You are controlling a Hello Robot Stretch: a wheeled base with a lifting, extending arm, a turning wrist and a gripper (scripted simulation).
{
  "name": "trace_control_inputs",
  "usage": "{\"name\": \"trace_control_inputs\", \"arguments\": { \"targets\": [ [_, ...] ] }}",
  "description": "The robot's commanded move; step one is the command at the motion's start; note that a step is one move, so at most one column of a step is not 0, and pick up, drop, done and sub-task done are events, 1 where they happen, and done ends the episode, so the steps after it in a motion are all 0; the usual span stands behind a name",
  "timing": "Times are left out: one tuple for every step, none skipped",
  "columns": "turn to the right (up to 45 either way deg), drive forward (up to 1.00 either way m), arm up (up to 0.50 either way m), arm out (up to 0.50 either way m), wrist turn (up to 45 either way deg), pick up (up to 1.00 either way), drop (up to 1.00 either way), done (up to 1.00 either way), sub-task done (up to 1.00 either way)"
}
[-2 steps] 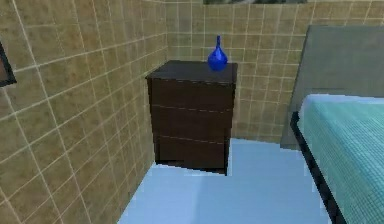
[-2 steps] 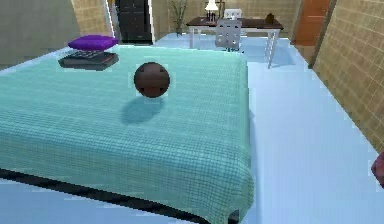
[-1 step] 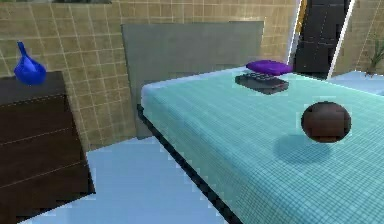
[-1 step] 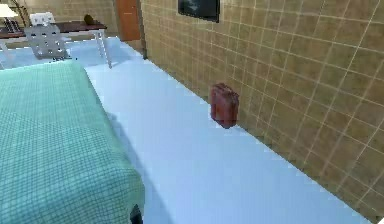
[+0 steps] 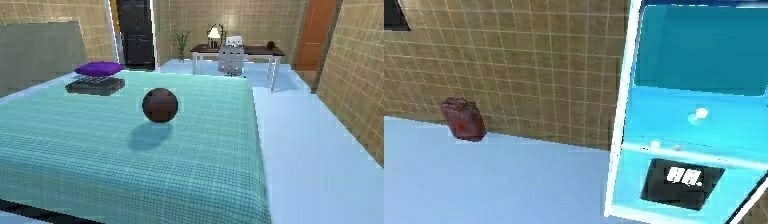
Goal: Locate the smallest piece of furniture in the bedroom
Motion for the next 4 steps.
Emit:
{"name": "trace_control_inputs", "arguments": {
  "targets": [
    [45.0, 0.00, 0.00, 0.00, 0.0, 0.00, 0.00, 0.00, 0.00],
    [9.0, 0.00, 0.00, 0.00, 0.0, 0.00, 0.00, 0.00, 0.00],
    [0.0, 0.20, 0.00, 0.00, 0.0, 0.00, 0.00, 0.00, 0.00],
    [12.0, 0.00, 0.00, 0.00, 0.0, 0.00, 0.00, 0.00, 0.00]
  ]
}}
